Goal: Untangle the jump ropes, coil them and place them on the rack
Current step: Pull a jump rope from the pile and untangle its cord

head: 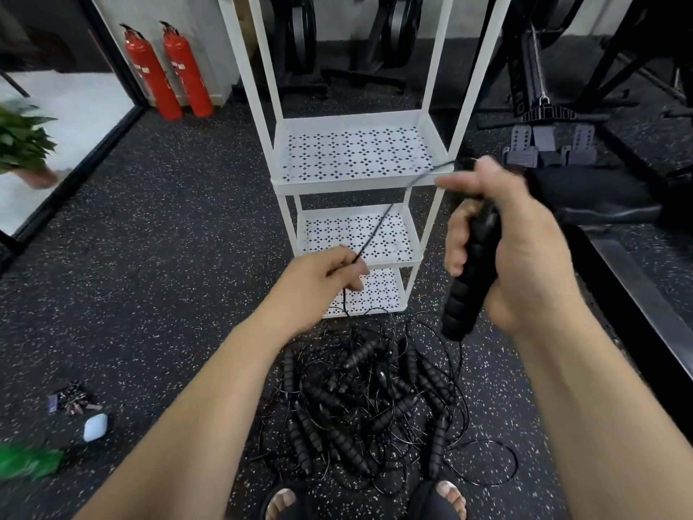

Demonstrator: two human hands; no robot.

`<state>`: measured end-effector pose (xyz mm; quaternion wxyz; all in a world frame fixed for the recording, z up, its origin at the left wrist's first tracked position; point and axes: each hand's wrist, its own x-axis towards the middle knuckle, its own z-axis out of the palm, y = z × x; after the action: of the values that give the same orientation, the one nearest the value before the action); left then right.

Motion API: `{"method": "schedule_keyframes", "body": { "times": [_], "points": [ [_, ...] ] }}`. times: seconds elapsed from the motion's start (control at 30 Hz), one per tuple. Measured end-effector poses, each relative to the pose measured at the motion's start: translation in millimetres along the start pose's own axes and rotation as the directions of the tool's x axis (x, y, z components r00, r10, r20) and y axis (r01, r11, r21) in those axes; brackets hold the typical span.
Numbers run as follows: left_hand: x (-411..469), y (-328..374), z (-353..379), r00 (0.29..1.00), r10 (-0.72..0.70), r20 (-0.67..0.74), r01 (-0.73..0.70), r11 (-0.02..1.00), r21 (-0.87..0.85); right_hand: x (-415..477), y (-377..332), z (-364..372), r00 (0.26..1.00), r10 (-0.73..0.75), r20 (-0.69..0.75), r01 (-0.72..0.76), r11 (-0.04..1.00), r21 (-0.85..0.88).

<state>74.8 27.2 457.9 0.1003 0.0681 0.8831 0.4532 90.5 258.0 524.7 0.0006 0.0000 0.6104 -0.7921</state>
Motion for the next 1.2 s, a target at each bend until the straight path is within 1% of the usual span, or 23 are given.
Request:
{"method": "schedule_keyframes", "body": {
  "times": [0.07,0.13,0.2,0.27,0.3,0.33,0.4,0.47,0.53,0.6,0.73,0.8,0.87,0.93,1.07,1.13,1.2],
  "points": [
    [-2,10,-4,0.993,0.062,-0.104,-0.069,0.995,-0.069,2,14,2,0.999,0.048,-0.002,-0.047,0.981,-0.190],
    [-4,20,-5,0.979,0.109,-0.174,-0.129,0.986,-0.107,2,31,7,0.994,0.109,0.028,-0.093,0.940,-0.329],
    [-5,28,-2,0.962,0.153,-0.227,-0.188,0.972,-0.143,0,45,13,0.986,0.157,0.049,-0.125,0.911,-0.392],
    [-4,34,0,0.930,0.200,-0.309,-0.262,0.949,-0.176,-1,54,19,0.976,0.209,0.064,-0.163,0.889,-0.427],
    [-4,37,0,0.917,0.202,-0.343,-0.286,0.934,-0.215,-1,58,22,0.969,0.234,0.074,-0.178,0.878,-0.444],
    [-3,40,-1,0.915,0.186,-0.358,-0.291,0.919,-0.267,-2,62,24,0.964,0.251,0.091,-0.184,0.870,-0.457],
    [-2,44,-2,0.927,0.144,-0.345,-0.271,0.895,-0.354,-4,68,28,0.956,0.261,0.132,-0.171,0.865,-0.473],
    [-1,45,-1,0.939,0.127,-0.321,-0.255,0.882,-0.396,-6,71,33,0.954,0.257,0.156,-0.144,0.846,-0.513],
    [-1,45,-1,0.946,0.122,-0.299,-0.245,0.875,-0.417,-7,69,37,0.960,0.236,0.149,-0.118,0.828,-0.549],
    [-1,41,-2,0.964,0.118,-0.238,-0.209,0.889,-0.407,-7,63,38,0.974,0.192,0.123,-0.108,0.864,-0.492],
    [-2,19,2,0.998,0.062,0.000,-0.059,0.959,-0.278,-5,40,29,0.993,0.080,0.081,-0.050,0.944,-0.327],
    [-4,12,4,0.994,0.028,0.108,0.000,0.969,-0.246,-6,27,23,0.998,0.038,0.043,-0.029,0.981,-0.194],
    [-8,11,4,0.985,0.020,0.170,0.007,0.987,-0.159,-4,16,16,1.000,0.010,-0.022,-0.011,0.998,-0.054],
    [-9,11,2,0.981,0.011,0.193,0.007,0.996,-0.088,-2,8,9,0.998,-0.011,-0.068,0.014,0.999,0.034],
    [-10,7,-4,0.971,-0.027,0.239,0.038,0.998,-0.042,1,1,-4,0.992,-0.040,-0.123,0.057,0.988,0.144],
    [-10,6,-7,0.972,-0.035,0.231,0.043,0.999,-0.032,2,1,-8,0.989,-0.041,-0.141,0.064,0.985,0.163],
    [-10,7,-9,0.979,-0.027,0.200,0.042,0.997,-0.070,3,4,-10,0.989,-0.029,-0.145,0.052,0.986,0.156]
  ]
}}
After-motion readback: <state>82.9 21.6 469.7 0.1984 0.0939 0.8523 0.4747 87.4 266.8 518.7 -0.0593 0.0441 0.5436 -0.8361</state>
